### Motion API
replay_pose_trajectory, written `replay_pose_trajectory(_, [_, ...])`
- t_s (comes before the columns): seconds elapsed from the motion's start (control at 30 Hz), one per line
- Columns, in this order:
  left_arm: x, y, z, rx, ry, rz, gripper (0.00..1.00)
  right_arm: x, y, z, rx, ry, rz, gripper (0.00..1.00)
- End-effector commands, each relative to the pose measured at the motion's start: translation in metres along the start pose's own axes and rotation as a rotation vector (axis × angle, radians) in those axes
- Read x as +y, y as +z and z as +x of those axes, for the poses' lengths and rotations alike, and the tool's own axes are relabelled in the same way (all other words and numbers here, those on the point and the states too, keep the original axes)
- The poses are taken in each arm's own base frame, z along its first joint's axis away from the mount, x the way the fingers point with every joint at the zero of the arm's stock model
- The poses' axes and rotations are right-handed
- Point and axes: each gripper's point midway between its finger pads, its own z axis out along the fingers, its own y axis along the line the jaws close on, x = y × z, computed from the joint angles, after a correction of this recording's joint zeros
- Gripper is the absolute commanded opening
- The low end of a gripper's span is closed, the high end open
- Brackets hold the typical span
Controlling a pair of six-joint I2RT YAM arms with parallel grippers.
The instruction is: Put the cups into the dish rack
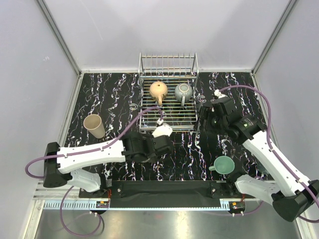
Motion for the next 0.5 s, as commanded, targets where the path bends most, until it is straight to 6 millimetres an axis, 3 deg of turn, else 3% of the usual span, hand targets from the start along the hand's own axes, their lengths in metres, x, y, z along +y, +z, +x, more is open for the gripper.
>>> replay_pose_trajectory(0.0, [-0.024, 0.006, 0.000, -0.016, 0.074, 0.138, 0.00, -0.004, -0.009, 0.004, -0.007, 0.040, 0.001, 0.79])
replay_pose_trajectory(0.13, [-0.046, 0.010, 0.015, 0.027, 0.134, 0.246, 0.00, -0.007, -0.012, 0.012, 0.012, 0.039, 0.000, 0.79])
replay_pose_trajectory(0.47, [-0.063, 0.026, 0.053, 0.212, 0.254, 0.310, 0.00, 0.002, -0.010, 0.016, 0.024, 0.035, -0.057, 0.79])
